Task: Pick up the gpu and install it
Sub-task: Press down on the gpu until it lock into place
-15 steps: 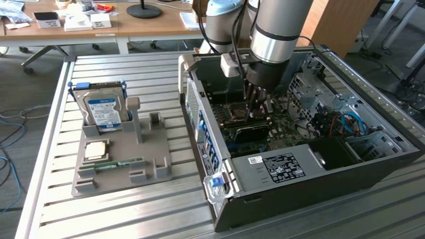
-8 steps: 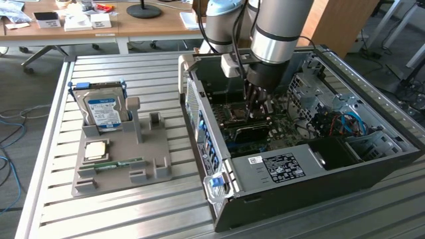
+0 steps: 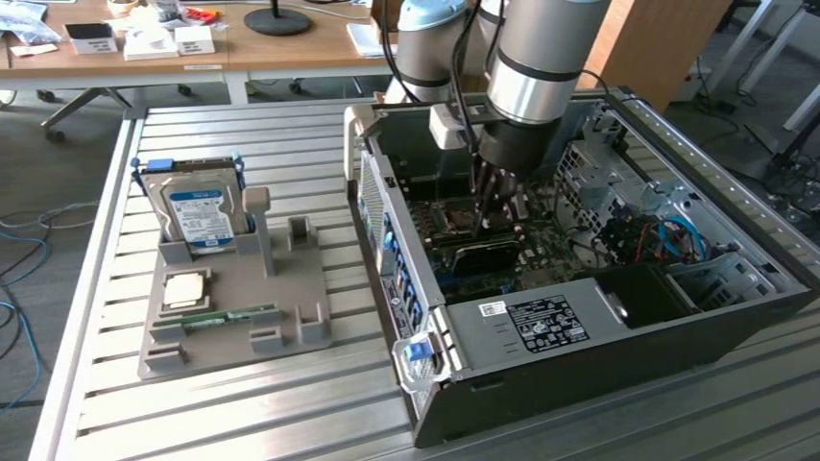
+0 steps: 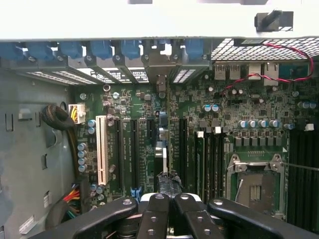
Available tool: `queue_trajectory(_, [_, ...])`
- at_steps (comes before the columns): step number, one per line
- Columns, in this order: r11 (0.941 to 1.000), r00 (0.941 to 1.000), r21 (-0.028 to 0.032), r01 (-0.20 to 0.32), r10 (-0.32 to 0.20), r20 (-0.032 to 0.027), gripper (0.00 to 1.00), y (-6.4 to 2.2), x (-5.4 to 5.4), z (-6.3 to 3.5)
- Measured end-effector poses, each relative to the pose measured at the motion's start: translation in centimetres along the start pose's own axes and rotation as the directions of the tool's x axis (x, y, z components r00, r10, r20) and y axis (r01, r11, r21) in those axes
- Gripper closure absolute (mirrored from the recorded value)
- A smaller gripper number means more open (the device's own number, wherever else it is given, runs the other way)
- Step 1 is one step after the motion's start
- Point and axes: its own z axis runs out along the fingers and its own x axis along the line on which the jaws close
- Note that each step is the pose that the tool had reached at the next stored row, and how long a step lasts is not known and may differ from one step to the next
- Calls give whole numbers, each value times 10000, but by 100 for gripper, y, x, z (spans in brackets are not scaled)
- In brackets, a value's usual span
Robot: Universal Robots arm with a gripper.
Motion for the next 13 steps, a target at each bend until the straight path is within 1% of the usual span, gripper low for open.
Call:
queue_trajectory(6, [10000, 10000, 0, -5, 5, 3, 89, -1, -22, 31])
queue_trajectory(13, [10000, 10000, -1, -10, 10, 2, 89, 4, -27, 33])
